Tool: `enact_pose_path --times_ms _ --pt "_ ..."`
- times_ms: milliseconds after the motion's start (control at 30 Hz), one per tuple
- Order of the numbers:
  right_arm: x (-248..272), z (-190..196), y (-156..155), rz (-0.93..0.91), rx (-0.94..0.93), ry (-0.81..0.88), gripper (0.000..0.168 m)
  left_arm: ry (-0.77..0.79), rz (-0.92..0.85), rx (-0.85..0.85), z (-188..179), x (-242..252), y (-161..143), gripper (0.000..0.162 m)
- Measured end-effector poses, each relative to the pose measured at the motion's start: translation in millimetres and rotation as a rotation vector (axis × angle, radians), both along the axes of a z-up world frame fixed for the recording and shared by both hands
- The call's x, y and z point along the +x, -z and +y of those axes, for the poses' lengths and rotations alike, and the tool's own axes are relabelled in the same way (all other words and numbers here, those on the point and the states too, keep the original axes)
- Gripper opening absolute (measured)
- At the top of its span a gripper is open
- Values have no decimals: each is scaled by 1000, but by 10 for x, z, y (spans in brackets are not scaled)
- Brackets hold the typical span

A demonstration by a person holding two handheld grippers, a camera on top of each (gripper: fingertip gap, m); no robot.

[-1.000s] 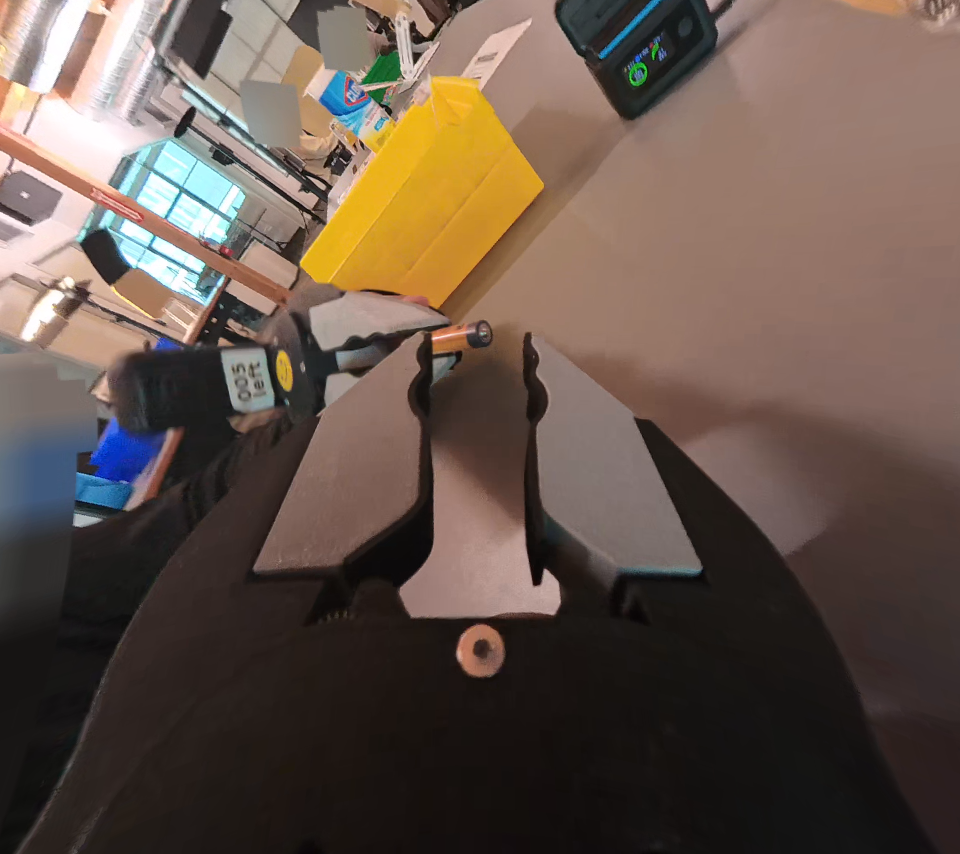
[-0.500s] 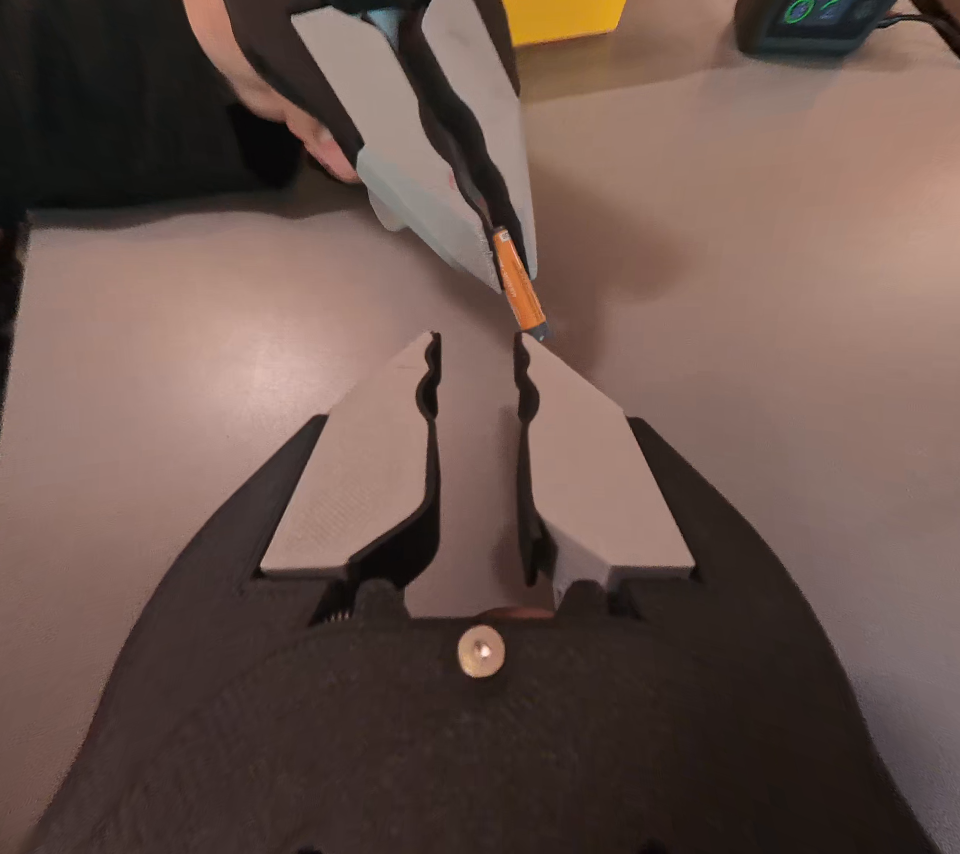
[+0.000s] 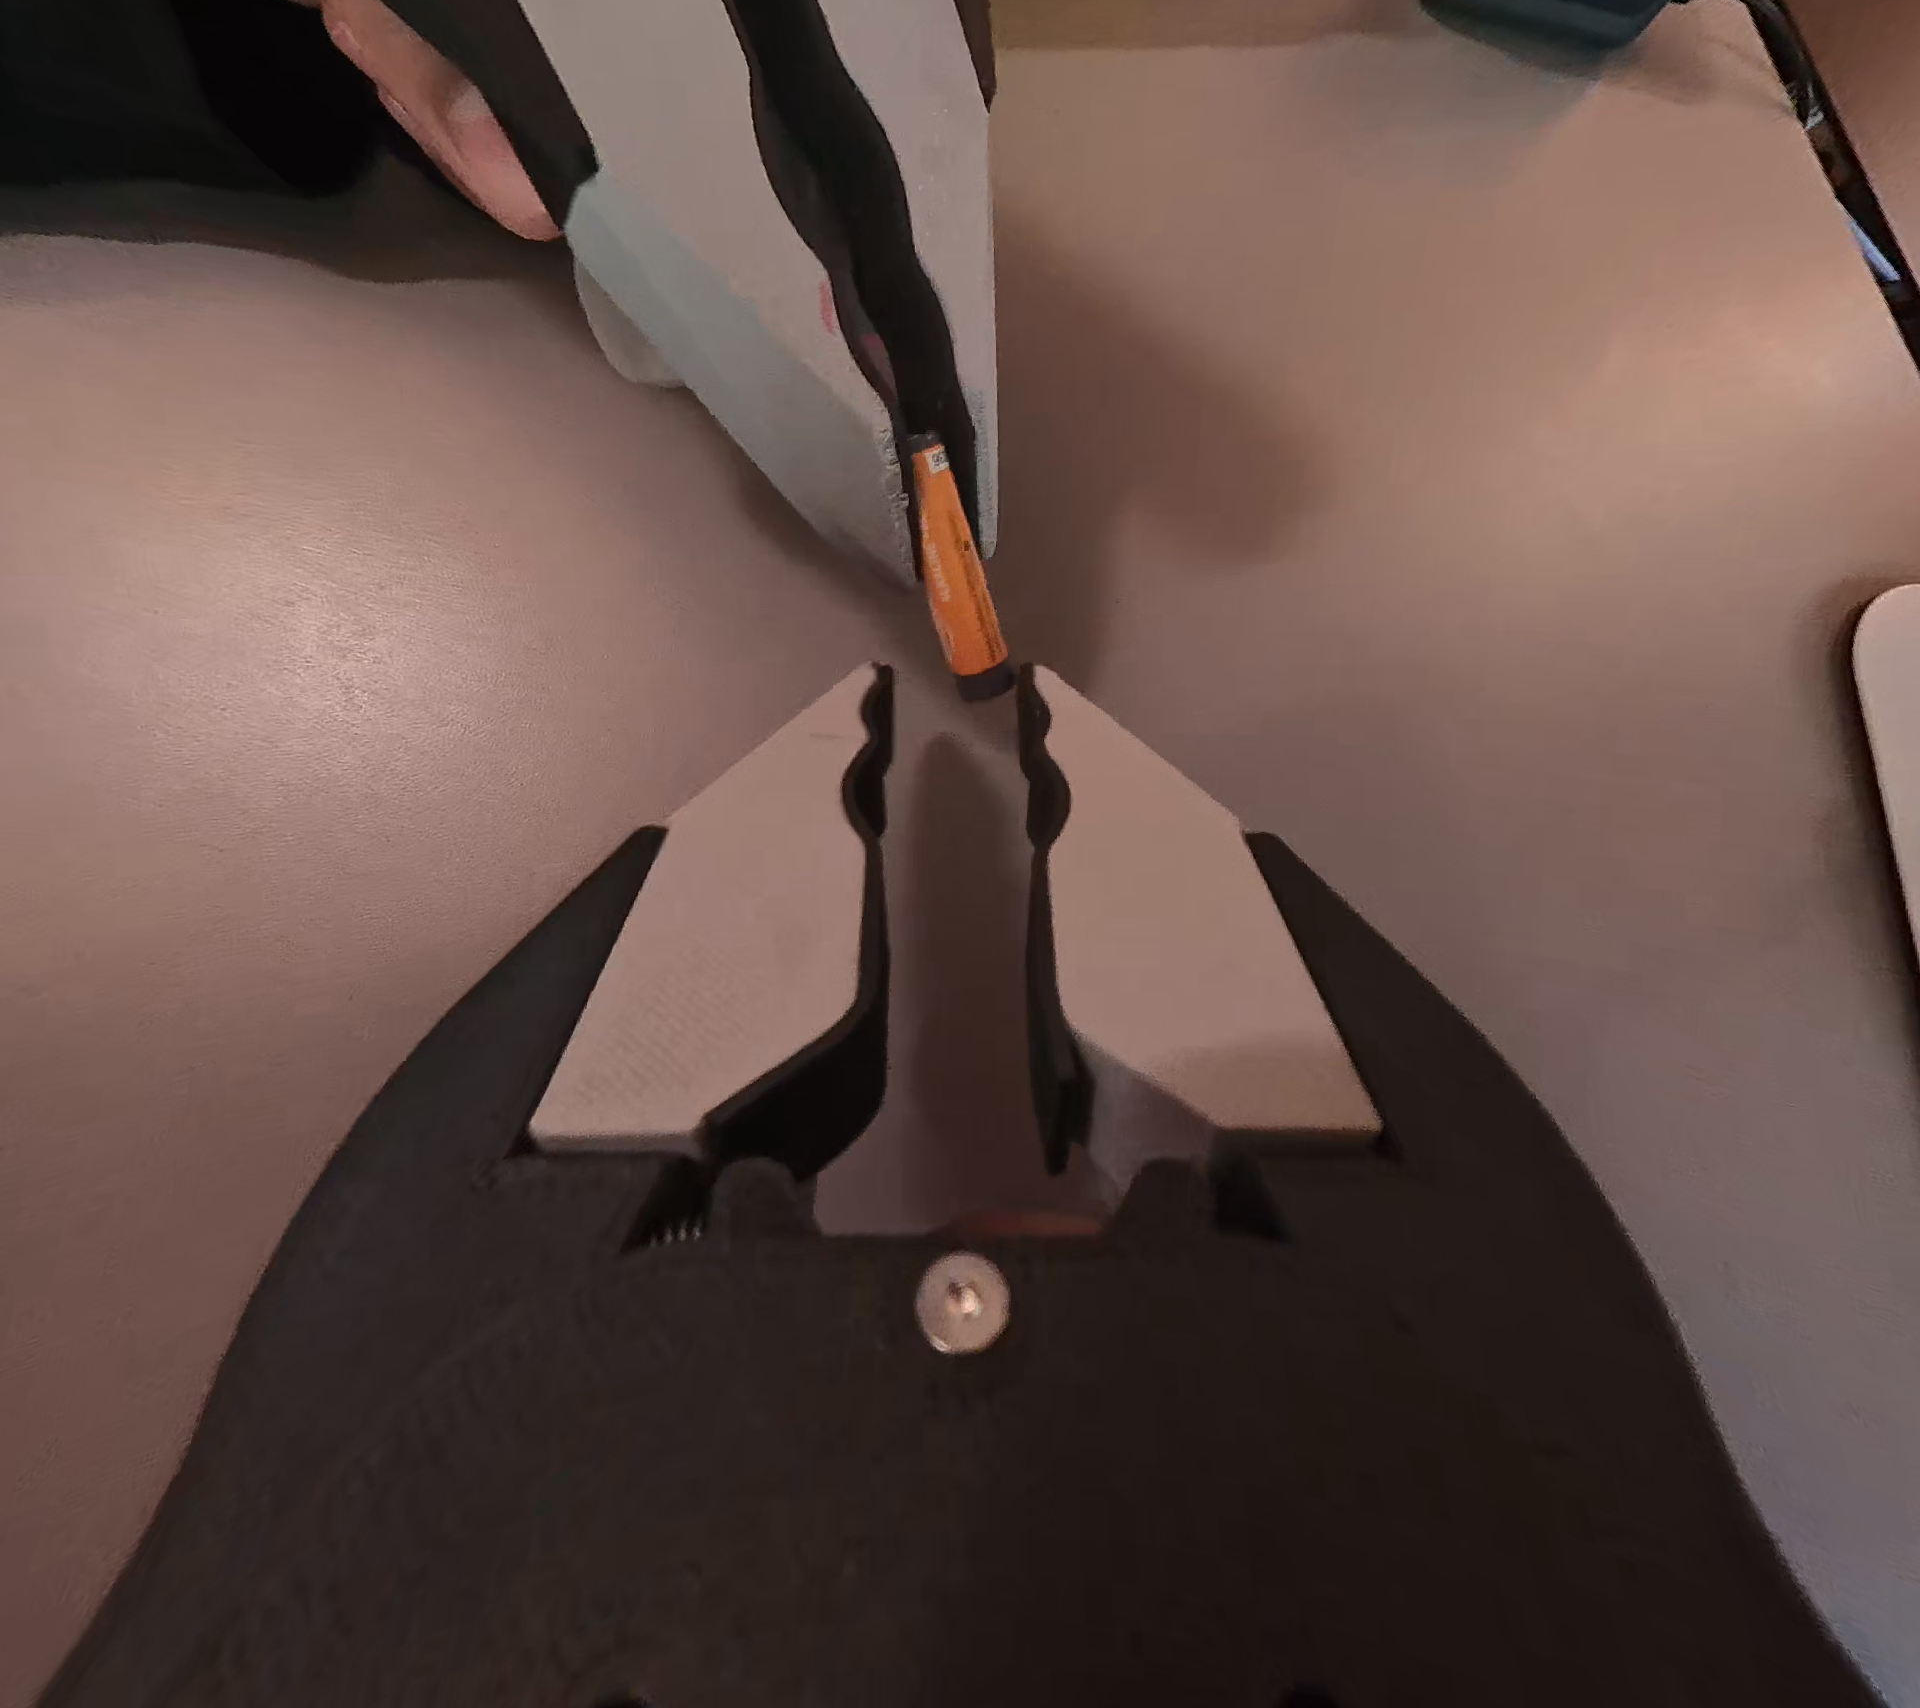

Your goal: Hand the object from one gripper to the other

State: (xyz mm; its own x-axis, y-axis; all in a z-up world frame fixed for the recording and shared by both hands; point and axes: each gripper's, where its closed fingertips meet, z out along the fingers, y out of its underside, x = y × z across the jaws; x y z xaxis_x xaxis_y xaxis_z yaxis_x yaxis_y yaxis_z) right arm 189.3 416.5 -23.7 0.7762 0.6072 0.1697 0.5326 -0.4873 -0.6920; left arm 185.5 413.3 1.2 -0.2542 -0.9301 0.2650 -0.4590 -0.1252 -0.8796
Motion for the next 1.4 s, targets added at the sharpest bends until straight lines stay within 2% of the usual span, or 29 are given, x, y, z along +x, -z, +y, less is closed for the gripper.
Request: enact_pose_path --times_ms 67,167,300,467,600,667,733,800,867,933,1100,1200,1267,1400 --pt "4 27 8 -19 15 11 9 8 1 -10 -11 -8 -2 8" --pt "4 52 -6 10 16 26 9 -1 -11 -20 7 -3 -25 8" --pt "-18 42 -51 143 -30 37 9 -18 -32 -51 25 18 -75 9" --pt "-1 27 -132 326 -106 74 8 -70 -5 56 118 46 19 14" --pt "104 51 -151 417 -142 138 7 -111 -7 132 190 57 17 26" --pt "173 66 -110 423 -160 178 7 -173 -16 220 316 69 10 25" --pt "177 59 -75 461 -199 196 7 -262 -46 422 494 87 -24 25" --pt "168 57 -49 505 -232 211 7 -282 -95 640 529 95 -46 24" --pt "197 64 7 500 -252 237 7 -256 -86 729 490 108 29 22" --pt "211 69 47 483 -257 247 7 -174 -61 735 360 119 110 29" --pt "112 65 -119 630 -260 209 7 -142 -102 727 218 158 69 28" --pt "67 39 -222 695 -262 176 7 -124 -82 769 201 175 122 21" --pt "42 18 -258 721 -270 160 7 -109 -106 805 167 179 114 8" --pt "57 11 -250 723 -277 163 7 -97 -93 820 152 188 144 8"
